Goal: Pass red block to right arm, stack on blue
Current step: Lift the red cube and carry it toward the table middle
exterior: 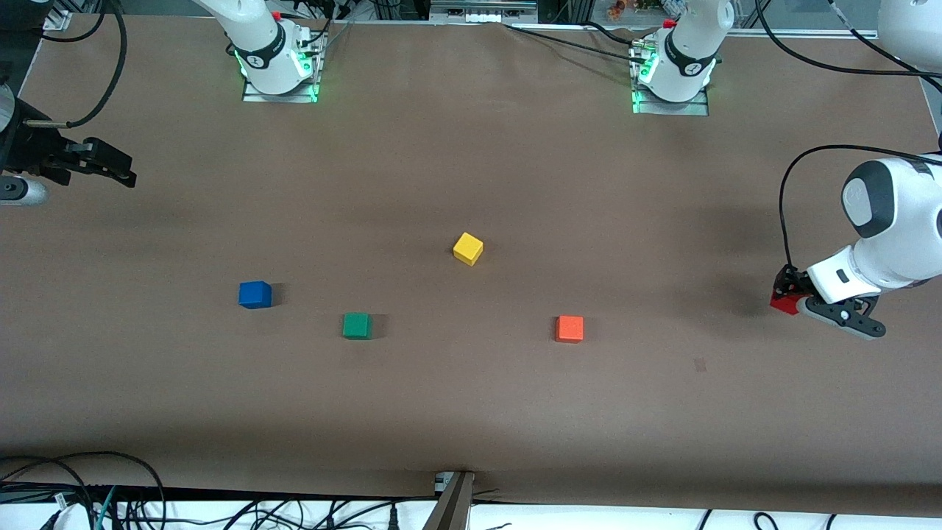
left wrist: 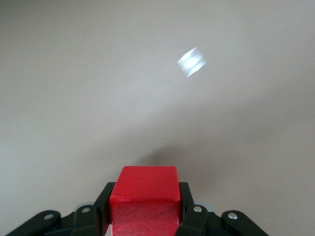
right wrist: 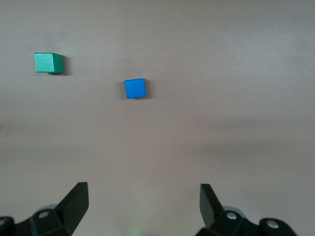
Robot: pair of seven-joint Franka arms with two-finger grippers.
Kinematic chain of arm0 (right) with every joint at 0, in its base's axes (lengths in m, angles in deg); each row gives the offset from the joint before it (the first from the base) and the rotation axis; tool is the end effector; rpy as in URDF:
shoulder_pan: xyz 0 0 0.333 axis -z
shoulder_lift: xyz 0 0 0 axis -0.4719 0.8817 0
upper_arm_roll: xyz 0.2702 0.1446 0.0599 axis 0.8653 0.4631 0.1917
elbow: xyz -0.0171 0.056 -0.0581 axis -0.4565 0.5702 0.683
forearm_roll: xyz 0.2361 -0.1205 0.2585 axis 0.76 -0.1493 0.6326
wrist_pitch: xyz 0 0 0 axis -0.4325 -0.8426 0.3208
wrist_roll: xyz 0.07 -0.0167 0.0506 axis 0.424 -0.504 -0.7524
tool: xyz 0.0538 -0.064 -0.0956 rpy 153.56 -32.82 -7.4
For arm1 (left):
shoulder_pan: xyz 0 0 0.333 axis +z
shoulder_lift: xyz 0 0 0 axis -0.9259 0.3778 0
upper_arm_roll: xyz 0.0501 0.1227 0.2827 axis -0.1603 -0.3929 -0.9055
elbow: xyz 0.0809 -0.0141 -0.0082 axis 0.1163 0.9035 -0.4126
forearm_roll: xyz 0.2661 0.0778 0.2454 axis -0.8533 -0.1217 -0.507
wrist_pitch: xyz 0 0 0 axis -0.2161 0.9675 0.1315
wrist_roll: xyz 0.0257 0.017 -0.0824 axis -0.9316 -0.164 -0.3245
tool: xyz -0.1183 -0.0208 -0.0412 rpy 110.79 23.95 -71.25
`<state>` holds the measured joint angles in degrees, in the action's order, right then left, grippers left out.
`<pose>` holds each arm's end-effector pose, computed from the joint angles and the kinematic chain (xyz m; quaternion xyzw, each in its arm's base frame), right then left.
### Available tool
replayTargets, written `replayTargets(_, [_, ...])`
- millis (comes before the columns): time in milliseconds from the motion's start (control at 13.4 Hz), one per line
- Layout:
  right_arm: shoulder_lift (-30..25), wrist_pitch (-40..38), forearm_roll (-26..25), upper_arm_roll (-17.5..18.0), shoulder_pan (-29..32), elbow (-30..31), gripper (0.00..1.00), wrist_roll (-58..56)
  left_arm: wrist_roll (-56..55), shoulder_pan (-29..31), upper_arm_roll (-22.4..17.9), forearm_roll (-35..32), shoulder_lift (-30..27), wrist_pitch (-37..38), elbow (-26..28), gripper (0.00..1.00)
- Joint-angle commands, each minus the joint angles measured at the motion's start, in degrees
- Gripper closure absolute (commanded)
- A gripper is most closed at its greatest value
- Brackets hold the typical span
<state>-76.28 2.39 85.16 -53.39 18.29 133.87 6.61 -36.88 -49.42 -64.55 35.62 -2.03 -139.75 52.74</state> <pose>0.5392 0.0048 0.5802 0.9993 -0.0050 -0.0332 0.0145 0.6273 0.0821 0.3255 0.9669 -0.2524 0.0334 0.0173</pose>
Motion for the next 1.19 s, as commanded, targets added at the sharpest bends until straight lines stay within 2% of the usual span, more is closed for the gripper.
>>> replayTargets(0, [0.4,-0.2,-0.8,0.2,0.2,-1.0,0.0,0.0,13.5,0.7,2.4,9.5,0.2,1.4,-2.6,0.8])
replayTargets(149, [0.4,-0.2,-0.8,0.2,0.2,-1.0,0.0,0.0,23.7,0.8,3.9,19.0,0.6,2.0,-2.6,0.8])
replayTargets(520, [0.4,-0.1,-0.7,0.2,0.1,-1.1,0.0,0.1,47.8,-0.9,5.3,42.6,2.7,13.8,-2.8,0.87])
replayTargets(669, [0.4,-0.1,-0.5,0.2,0.0,-1.1,0.0,0.0,56.6,-1.0,8.0,53.5,6.1,16.6,-2.9,0.87])
replayTargets(743, [0.4,-0.2,-0.3,0.2,0.0,-1.2,0.0,0.0,61.5,-1.1,9.2,58.7,8.2,17.9,-4.7,0.87])
replayTargets(967, [0.3,0.1,-0.3,0.8,-0.5,-1.3,0.0,0.1,69.1,-1.2,14.8,66.2,14.6,21.7,-12.1,0.9])
replayTargets(1115, [0.5,2.7,0.0,0.7,-0.6,-1.0,0.0,-0.9,69.5,-1.8,19.2,69.4,16.2,21.3,-15.4,0.91])
